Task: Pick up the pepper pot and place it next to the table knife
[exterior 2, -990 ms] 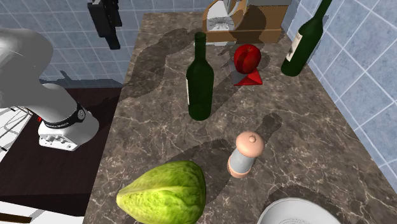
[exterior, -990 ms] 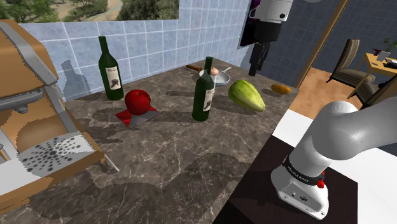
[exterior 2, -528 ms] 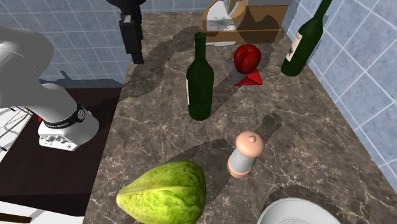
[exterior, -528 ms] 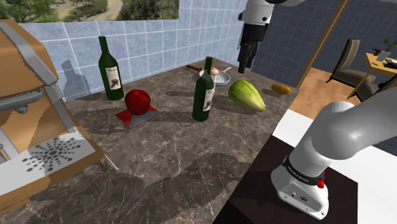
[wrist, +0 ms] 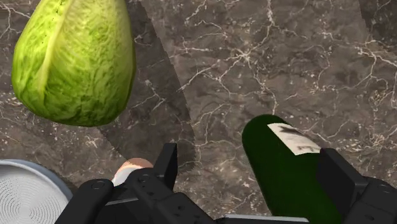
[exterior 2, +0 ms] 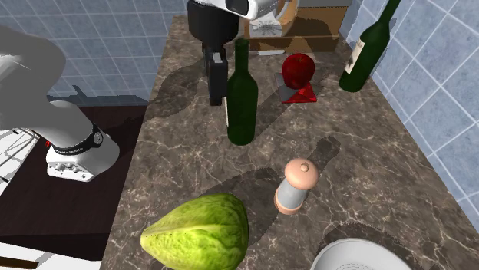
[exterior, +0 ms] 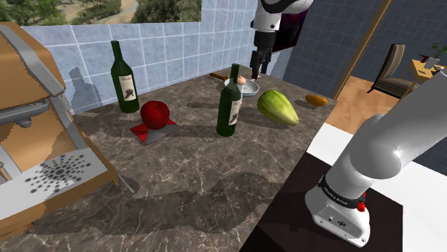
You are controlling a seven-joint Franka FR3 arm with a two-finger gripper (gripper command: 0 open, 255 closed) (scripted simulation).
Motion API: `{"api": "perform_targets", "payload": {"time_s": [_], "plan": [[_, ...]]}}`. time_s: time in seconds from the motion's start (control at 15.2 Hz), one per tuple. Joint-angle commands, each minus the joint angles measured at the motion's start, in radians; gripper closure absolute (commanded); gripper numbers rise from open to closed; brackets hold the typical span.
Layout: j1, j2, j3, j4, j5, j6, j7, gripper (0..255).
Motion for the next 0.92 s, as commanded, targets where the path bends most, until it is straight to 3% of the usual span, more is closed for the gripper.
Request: {"api": "perform_targets", "payload": {"time_s": [0.0, 0.46, 0.86], "plan": [[-0.008, 0.073, -0.014, 0.052, -0.006, 0.015, -0.019, 0], [-0.035, 0.354, -0.048, 0.307, -0.004, 0.021, -0.074, 0], [-0.071, 0.611, -0.065, 0.594, 0.011, -0.026, -0.118, 0]]}}
